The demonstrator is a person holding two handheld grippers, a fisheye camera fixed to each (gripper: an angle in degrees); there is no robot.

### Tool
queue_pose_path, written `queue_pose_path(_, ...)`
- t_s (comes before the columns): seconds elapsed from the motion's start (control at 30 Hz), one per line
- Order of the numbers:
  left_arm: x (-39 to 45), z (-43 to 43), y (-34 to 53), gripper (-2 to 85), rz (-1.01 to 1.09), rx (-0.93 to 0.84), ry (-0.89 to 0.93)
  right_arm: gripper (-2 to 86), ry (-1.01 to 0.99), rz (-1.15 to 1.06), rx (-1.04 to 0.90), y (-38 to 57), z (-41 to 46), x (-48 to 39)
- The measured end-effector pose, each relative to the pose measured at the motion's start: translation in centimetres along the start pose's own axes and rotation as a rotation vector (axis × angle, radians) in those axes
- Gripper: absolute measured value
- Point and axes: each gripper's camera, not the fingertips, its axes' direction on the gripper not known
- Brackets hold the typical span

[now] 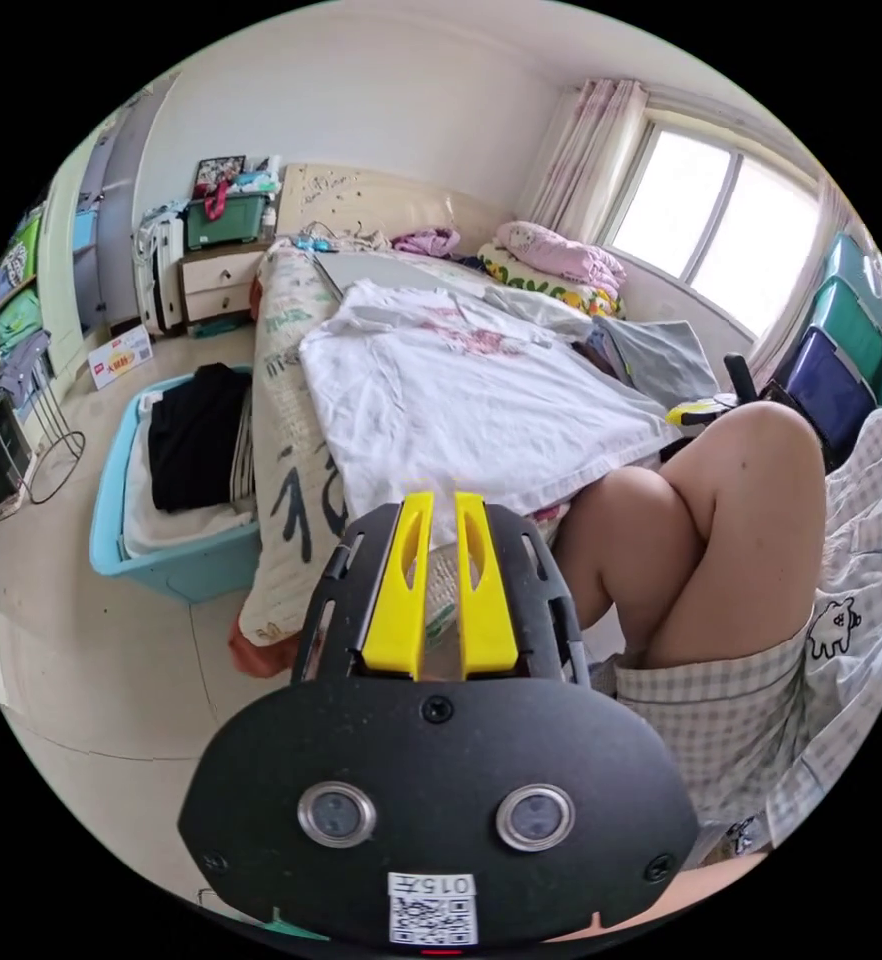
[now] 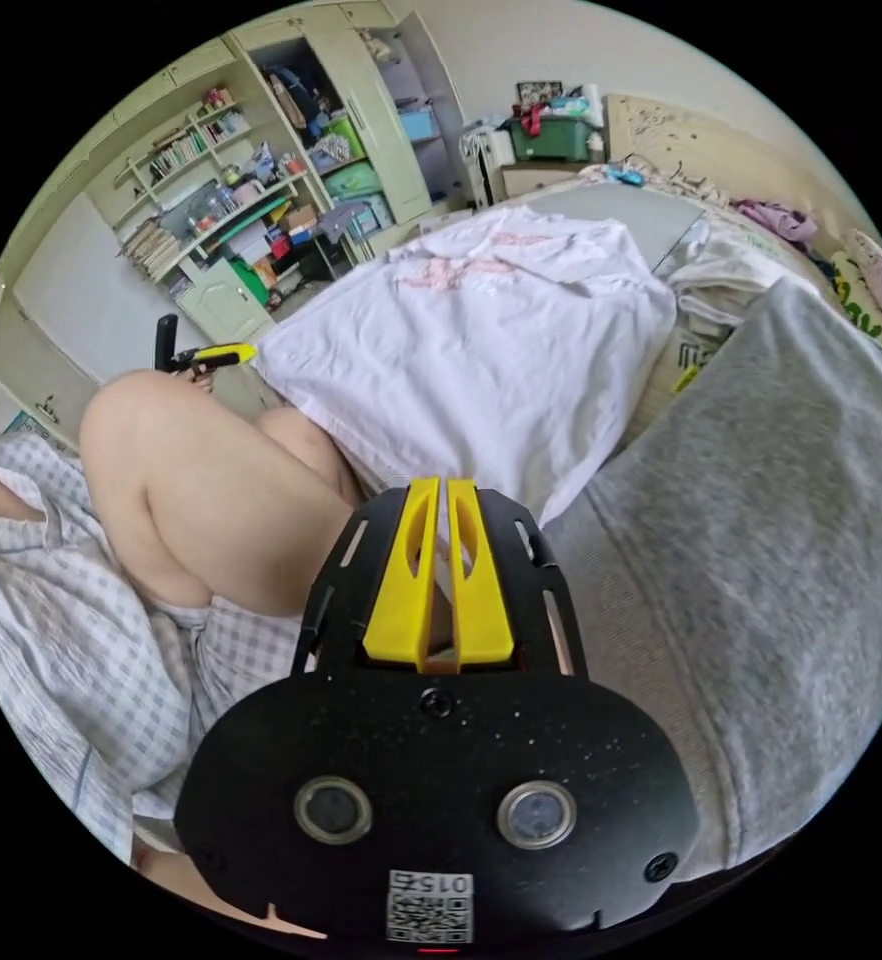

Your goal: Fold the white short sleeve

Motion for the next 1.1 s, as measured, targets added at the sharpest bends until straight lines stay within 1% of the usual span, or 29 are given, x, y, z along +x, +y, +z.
queue_pose_path(0.07,0.2,3.1,0.0,3.8,-0.007,-0.081,-0.019,-0.5,0.04,0.021,-0.113,0.2,3.0,-0.1)
queue_pose_path(0.13,0.3,3.6,0.0,3.4,-0.001,-0.066,-0.029,-0.7,0.081,0.041,-0.161,0.3,3.9,-0.2)
queue_pose_path(0.17,0.3,3.9,-0.4,3.3,0.005,-0.094,-0.045,-0.6,0.092,0.036,-0.152,0.2,3.6,-0.5)
queue_pose_path(0.23,0.0,3.9,-1.3,3.4,0.014,-0.124,-0.073,-0.3,0.103,0.029,-0.087,-0.5,2.2,-0.8)
queue_pose_path(0.3,-0.3,3.5,-3.0,4.0,0.034,-0.103,-0.093,0.8,0.116,0.011,-0.001,-2.3,0.6,-0.7)
queue_pose_path(0.37,-0.7,3.6,-7.5,5.8,0.06,-0.055,-0.131,3.1,0.16,-0.028,0.107,-6.2,-0.5,-0.4)
queue_pose_path(0.43,-0.6,4.7,-11.8,7.6,0.093,0.005,-0.143,5.9,0.176,-0.066,0.145,-10.3,0.2,-0.1)
queue_pose_path(0.5,-0.4,7.1,-16.6,9.3,0.113,0.049,-0.147,7.9,0.171,-0.115,0.146,-14.9,2.4,0.1)
queue_pose_path(0.57,0.3,12.4,-23.1,10.7,0.176,0.044,-0.132,9.5,0.161,-0.149,0.136,-21.1,6.5,0.7)
queue_pose_path(0.6,0.5,14.0,-24.6,11.0,0.192,0.036,-0.134,9.8,0.154,-0.159,0.127,-22.5,7.7,0.8)
queue_pose_path(0.67,0.7,21.0,-29.7,11.4,0.249,-0.032,-0.136,10.9,0.152,-0.193,0.07,-27.6,12.5,1.1)
queue_pose_path(0.7,0.7,22.7,-30.8,11.5,0.258,-0.051,-0.13,11.0,0.164,-0.201,0.053,-28.7,13.7,1.1)
queue_pose_path(0.77,0.0,28.5,-33.9,11.6,0.308,-0.111,-0.097,11.1,0.237,-0.222,-0.012,-32.0,17.9,1.6)
queue_pose_path(0.9,-2.0,34.7,-36.3,10.9,0.339,-0.187,-0.1,10.4,0.231,-0.227,-0.08,-34.4,22.1,3.2)
queue_pose_path(0.97,-3.5,37.1,-36.7,8.7,0.336,-0.22,-0.076,8.6,0.24,-0.232,-0.122,-35.2,24.1,4.3)
queue_pose_path(1.03,-4.3,38.3,-36.5,6.3,0.348,-0.249,-0.086,7.1,0.197,-0.209,-0.107,-35.7,24.4,5.3)
queue_pose_path(1.1,-5.3,38.6,-36.3,3.5,0.353,-0.238,-0.08,3.9,0.16,-0.179,-0.109,-36.1,24.7,6.3)
